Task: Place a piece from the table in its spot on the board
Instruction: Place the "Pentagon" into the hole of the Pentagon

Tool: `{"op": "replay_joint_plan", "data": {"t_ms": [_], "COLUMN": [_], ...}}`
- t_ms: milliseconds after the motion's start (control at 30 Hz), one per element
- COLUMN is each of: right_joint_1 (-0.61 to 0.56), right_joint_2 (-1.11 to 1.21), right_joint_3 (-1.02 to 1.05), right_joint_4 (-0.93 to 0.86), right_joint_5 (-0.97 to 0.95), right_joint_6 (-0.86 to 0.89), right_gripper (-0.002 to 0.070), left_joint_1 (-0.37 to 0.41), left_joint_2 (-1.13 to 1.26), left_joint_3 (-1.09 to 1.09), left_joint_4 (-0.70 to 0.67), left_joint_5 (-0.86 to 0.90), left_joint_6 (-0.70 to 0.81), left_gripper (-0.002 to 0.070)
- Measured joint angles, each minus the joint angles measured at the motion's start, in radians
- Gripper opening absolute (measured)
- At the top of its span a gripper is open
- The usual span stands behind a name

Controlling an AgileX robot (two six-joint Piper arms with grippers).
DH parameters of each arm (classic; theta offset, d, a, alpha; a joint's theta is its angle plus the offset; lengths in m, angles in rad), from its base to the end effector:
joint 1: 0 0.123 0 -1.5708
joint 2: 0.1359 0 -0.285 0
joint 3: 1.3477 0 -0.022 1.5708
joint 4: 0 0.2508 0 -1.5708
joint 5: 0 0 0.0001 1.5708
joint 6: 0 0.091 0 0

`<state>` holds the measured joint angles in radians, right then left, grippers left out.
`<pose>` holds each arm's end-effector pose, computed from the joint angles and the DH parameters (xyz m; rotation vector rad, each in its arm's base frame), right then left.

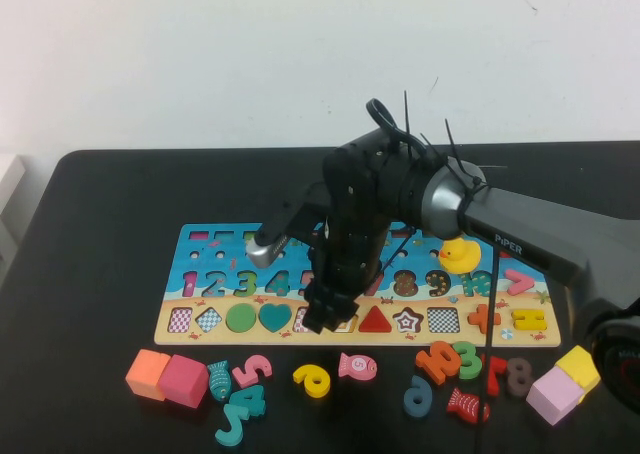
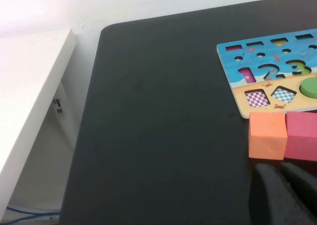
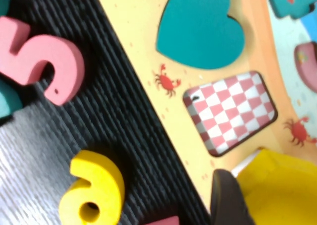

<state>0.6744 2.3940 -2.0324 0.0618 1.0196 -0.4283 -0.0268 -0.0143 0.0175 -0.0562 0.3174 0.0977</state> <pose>0.3919 0.3194 0.1525 -1.4732 2.4643 0.1305 0.0536 -0.0030 0.1794 0.0766 1.8021 -0.0033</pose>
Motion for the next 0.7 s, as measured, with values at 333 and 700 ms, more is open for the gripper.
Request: {"op": "replay_joint_plan", "data": {"t_ms": [333, 700], "right_joint_1": [0.002, 0.002], "right_joint_2": [0.031, 0.035], "right_joint_3": [0.000, -0.003], "right_joint_4": [-0.027, -0.029], "right_joint_5": [0.008, 0.002], "right_joint_6": [0.049, 0.079], "right_gripper": [0.0368, 0.0417], "left_joint_1": [0.000, 0.000], "left_joint_2": [0.000, 0.000], "left_joint_3": [0.000, 0.000], "left_joint_4": [0.000, 0.000], "left_joint_5": [0.000, 0.000], "left_joint_6": [0.000, 0.000], "left_gripper": [-0.0002, -0.0001]}}
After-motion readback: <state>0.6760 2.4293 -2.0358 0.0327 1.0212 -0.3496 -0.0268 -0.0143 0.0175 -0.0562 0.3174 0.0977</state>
